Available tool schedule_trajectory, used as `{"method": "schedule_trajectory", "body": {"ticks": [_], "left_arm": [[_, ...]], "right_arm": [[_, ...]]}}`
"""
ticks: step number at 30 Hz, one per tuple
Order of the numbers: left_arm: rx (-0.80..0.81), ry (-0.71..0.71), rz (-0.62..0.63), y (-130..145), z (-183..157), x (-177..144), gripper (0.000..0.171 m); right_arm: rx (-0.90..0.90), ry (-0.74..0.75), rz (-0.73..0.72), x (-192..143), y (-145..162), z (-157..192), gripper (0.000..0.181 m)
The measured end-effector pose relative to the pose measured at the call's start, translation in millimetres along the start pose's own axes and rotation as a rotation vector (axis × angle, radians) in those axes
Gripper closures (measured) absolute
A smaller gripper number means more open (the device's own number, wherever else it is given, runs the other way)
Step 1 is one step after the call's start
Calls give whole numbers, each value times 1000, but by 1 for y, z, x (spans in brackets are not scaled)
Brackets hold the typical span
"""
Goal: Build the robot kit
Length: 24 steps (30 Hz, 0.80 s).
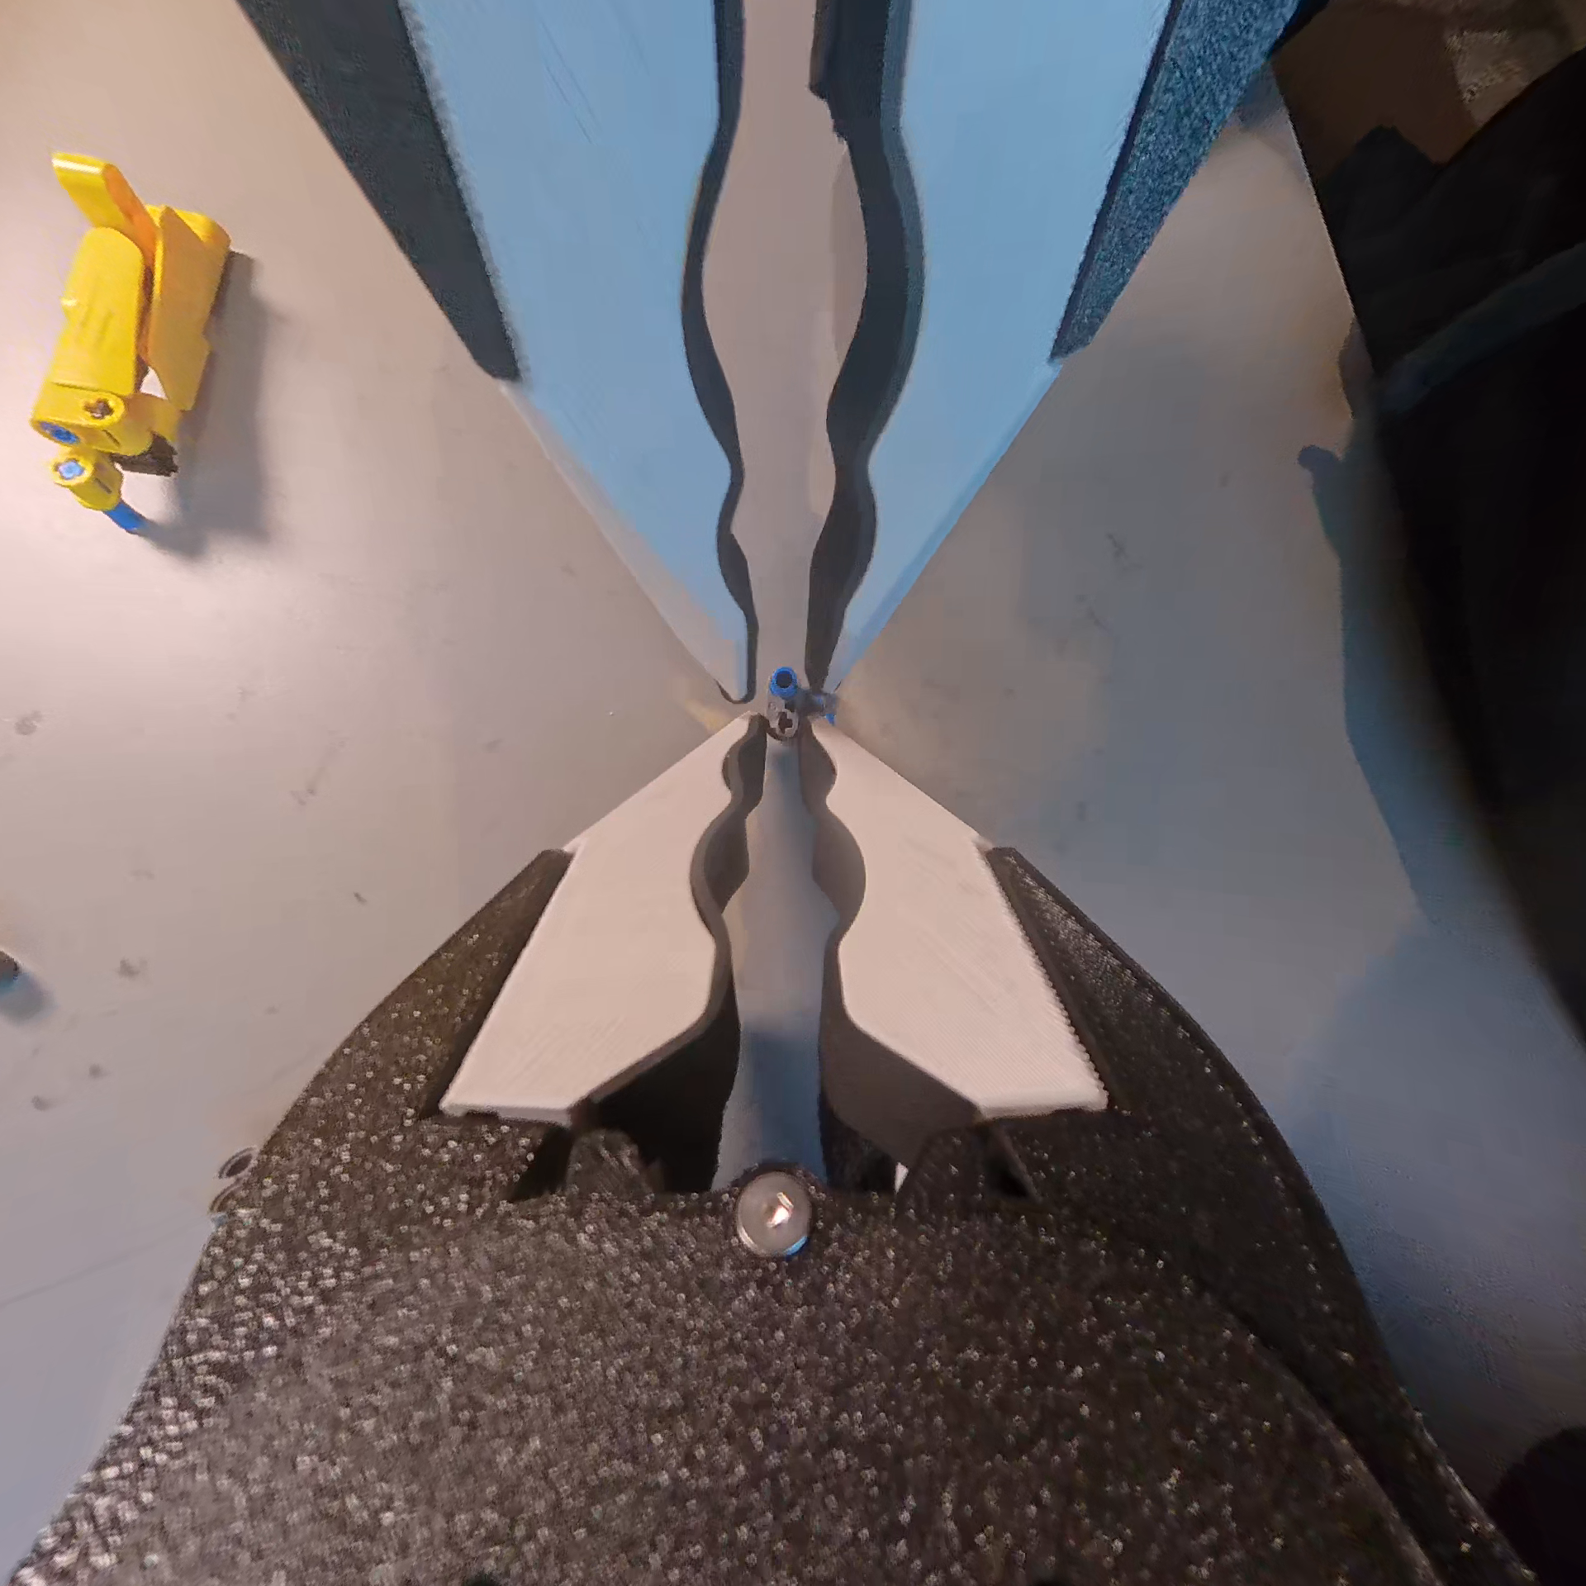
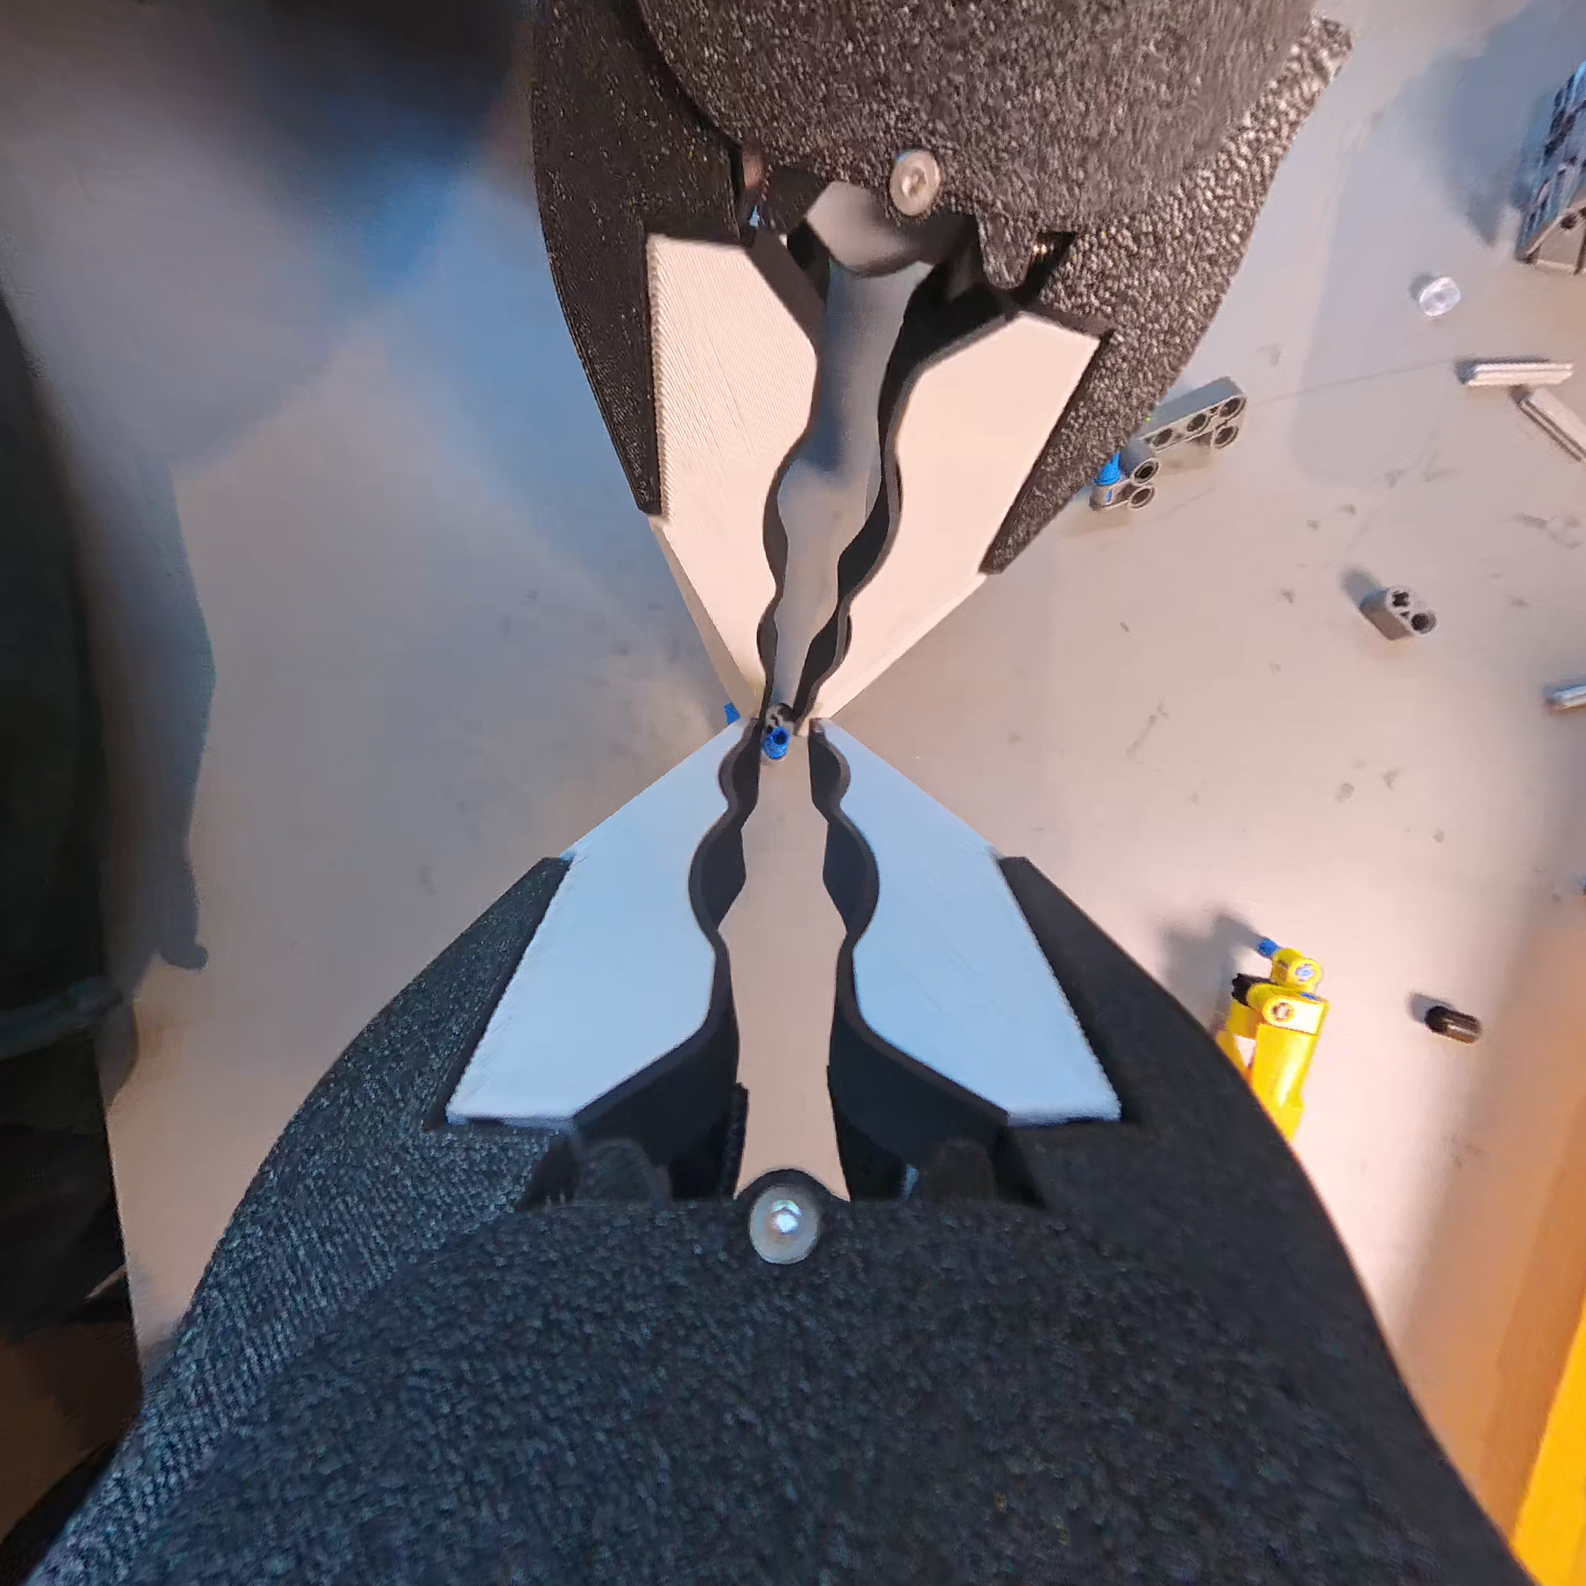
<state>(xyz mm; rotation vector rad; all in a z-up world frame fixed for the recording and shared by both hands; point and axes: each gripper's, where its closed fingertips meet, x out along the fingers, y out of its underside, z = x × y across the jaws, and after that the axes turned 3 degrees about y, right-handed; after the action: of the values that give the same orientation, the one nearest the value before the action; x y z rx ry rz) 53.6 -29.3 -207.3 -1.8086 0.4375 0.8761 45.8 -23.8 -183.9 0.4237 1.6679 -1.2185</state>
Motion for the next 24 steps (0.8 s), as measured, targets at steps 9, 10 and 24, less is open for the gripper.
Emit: {"method": "schedule_trajectory", "body": {"ticks": [9,10,24], "left_arm": [[9,-4,23,0,0,1,165],[9,-1,23,0,0,1,165],[59,-38,64,-1,0,1,165]], "right_arm": [[-15,3,66,3,3,2,178],[-3,-1,62,3,4,3,178],[80,76,-100,1,5,5,178]]}}
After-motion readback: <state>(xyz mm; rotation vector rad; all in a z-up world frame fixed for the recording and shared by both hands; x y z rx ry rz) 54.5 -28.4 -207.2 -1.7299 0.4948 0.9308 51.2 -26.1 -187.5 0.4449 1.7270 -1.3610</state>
